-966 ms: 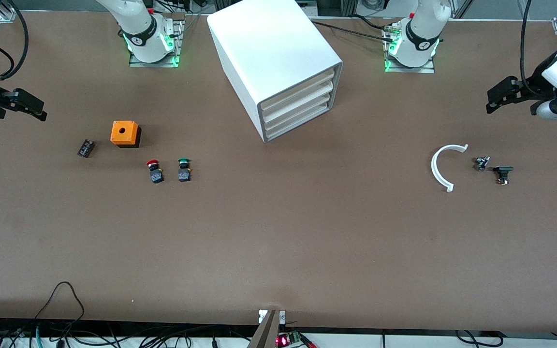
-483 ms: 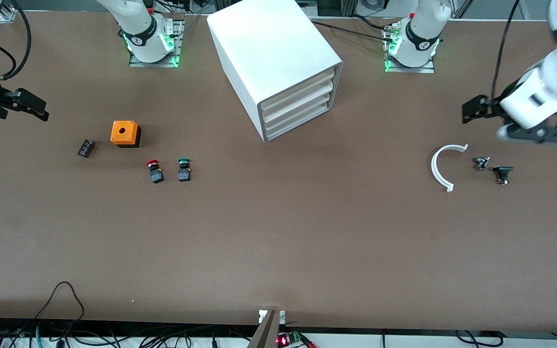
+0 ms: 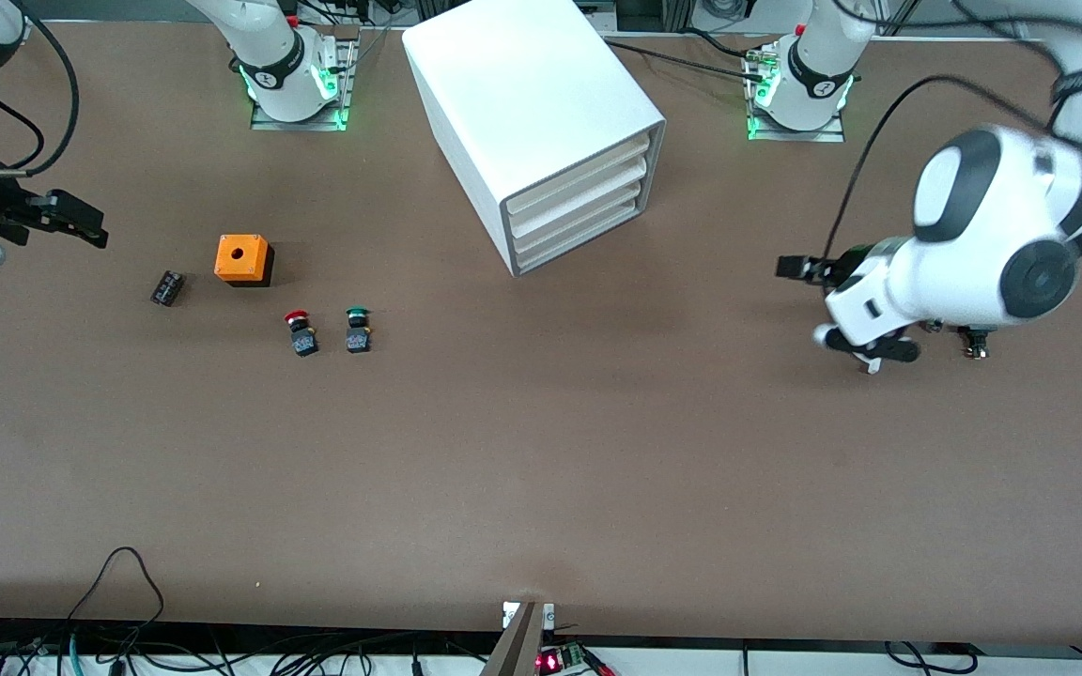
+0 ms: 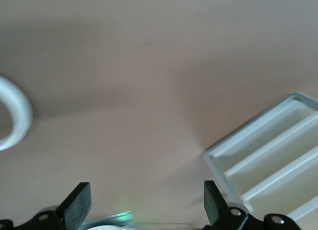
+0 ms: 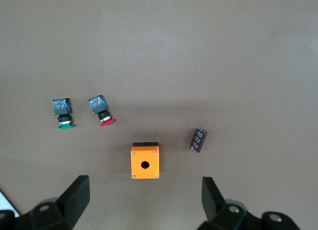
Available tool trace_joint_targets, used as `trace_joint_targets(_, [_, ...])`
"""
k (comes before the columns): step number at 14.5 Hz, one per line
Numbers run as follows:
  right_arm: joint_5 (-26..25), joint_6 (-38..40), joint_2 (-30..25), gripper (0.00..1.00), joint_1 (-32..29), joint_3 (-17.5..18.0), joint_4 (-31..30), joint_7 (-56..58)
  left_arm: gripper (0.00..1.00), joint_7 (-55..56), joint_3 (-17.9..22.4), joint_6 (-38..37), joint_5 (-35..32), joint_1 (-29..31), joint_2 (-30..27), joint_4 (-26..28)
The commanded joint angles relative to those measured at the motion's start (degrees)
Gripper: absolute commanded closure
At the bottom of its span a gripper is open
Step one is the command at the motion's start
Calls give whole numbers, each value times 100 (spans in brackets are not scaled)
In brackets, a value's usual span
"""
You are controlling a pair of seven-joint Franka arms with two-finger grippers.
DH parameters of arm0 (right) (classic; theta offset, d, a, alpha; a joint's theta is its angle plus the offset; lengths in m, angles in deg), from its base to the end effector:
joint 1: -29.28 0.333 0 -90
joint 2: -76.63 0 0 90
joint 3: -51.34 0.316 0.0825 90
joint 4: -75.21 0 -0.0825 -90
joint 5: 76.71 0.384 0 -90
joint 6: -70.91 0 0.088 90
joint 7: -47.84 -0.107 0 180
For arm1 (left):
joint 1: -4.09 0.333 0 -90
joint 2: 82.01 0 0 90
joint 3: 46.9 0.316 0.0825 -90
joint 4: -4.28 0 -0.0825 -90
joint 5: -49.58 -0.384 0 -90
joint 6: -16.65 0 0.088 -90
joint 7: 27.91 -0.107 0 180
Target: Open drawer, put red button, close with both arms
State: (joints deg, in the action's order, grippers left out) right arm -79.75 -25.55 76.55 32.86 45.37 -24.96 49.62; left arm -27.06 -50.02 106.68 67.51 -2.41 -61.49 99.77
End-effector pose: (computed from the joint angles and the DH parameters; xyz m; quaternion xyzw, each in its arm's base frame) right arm 0.5549 -0.0283 0.5508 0.9992 -0.0015 -0.0326 0.0250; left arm 0.5904 -0.1305 0.3766 0.9608 -0.0390 -0.2356 0.1405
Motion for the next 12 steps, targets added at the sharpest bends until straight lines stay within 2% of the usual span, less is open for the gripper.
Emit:
trace_joint_targets(1, [94,110,228,0,160,-9,173,102,0,-111,22,391,1243,9,373,529])
trace_joint_targets(4, [251,40,455,0,213,-9,173,94,0,-539,-240,577,2563,-44,593,1172])
trace_joint_targets(6, [707,-56,666,0,310,-9,173,33,0,-674,-487,595,3030,-70,629,1453])
trace_joint_targets(7, [735,-161,772,0,388,-9,173,24,0,-682,-610,603,3284,-70,637,1620])
trace_joint_targets(12, [762,-548,1308,0,714,-9,173,-11,0,-1060,-1339,1261,3664,-70,646,2122])
